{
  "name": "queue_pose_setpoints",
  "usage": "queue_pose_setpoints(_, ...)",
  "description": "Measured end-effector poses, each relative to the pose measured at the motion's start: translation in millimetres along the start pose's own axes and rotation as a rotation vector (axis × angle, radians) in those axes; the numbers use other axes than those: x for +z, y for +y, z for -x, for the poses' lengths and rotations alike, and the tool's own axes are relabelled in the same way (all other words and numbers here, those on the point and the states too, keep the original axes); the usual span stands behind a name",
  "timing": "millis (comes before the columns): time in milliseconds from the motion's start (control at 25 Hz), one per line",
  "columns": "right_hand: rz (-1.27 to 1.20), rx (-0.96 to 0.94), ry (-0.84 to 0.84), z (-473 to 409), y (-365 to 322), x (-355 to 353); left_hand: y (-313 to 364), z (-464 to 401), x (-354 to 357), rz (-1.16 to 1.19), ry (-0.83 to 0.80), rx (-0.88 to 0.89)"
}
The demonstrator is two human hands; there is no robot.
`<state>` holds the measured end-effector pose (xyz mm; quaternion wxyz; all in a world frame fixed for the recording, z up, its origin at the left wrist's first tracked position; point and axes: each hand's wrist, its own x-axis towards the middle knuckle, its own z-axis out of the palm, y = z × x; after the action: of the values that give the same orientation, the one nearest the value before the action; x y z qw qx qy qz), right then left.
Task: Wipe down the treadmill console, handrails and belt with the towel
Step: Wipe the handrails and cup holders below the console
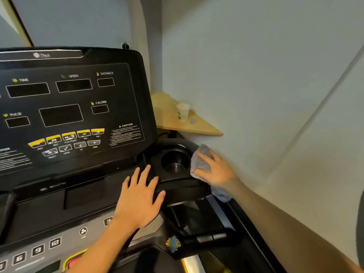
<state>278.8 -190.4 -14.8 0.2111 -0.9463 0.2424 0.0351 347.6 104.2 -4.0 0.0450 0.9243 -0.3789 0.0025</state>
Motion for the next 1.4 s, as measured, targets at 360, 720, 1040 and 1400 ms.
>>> queue_pose_setpoints(360,0.096,-0.208,-0.018,-110,-43,-4,-1,-2,-2,0.013,-0.012,-0.006)
queue_pose_setpoints(720,0.244,-0.516,0.134,-115,-144,40,2,-1,-4,0.008,0.011,-0.033)
queue_pose_setpoints(1040,0.035,-0.633,0.049,-76,-132,46,4,2,-7,0.147,0.167,-0.080)
queue_pose_setpoints(1400,0.000,-0.541,-0.228,-33,-106,25,-40,-109,-72,-0.238,0.391,0.023)
